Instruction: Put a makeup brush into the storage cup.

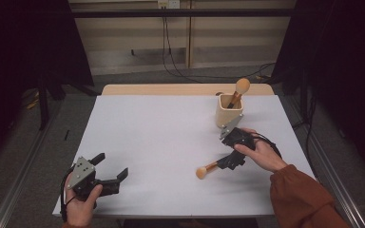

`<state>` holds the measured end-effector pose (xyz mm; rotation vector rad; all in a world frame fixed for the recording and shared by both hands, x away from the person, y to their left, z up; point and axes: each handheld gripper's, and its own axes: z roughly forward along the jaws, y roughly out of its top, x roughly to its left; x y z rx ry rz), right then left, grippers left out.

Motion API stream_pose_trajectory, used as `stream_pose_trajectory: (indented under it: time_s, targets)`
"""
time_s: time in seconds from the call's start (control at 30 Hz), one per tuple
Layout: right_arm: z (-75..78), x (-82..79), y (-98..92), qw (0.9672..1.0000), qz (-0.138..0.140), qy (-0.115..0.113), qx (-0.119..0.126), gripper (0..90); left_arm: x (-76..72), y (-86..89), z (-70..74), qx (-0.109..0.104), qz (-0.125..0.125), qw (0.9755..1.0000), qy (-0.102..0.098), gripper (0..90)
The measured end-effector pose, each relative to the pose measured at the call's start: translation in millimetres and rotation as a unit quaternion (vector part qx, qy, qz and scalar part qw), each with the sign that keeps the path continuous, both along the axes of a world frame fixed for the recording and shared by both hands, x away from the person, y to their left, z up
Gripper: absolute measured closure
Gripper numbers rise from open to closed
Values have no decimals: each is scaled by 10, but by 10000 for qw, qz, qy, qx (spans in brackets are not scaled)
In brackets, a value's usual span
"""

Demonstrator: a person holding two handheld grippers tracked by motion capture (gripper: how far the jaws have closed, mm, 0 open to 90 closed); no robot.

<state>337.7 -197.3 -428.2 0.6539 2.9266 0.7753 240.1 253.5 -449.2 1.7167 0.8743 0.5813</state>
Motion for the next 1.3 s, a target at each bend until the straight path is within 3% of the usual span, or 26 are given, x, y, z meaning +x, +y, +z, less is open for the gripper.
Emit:
stream_pose_trajectory:
  time_s: [0.2,0.43,0.67,1.0,1.17,1.3]
  targets:
    - [16,25,75,9987,354,199,-299,37,-1,-1,1,-1,1,10000,-1,22]
    - [35,75,171,9946,645,224,-782,60,-1,3,0,25,20,10000,2,22]
    - [-46,51,311,9910,961,288,-891,68,0,1,-2,25,20,10000,8,22]
    - [-120,48,467,9854,1278,313,-1082,217,3,6,-7,17,13,10000,28,22]
    - [-191,35,531,9798,1609,289,-1148,369,-2,5,-8,6,16,10000,37,22]
    - [-237,18,560,9767,1704,255,-1277,427,1,9,-9,22,-1,10000,37,22]
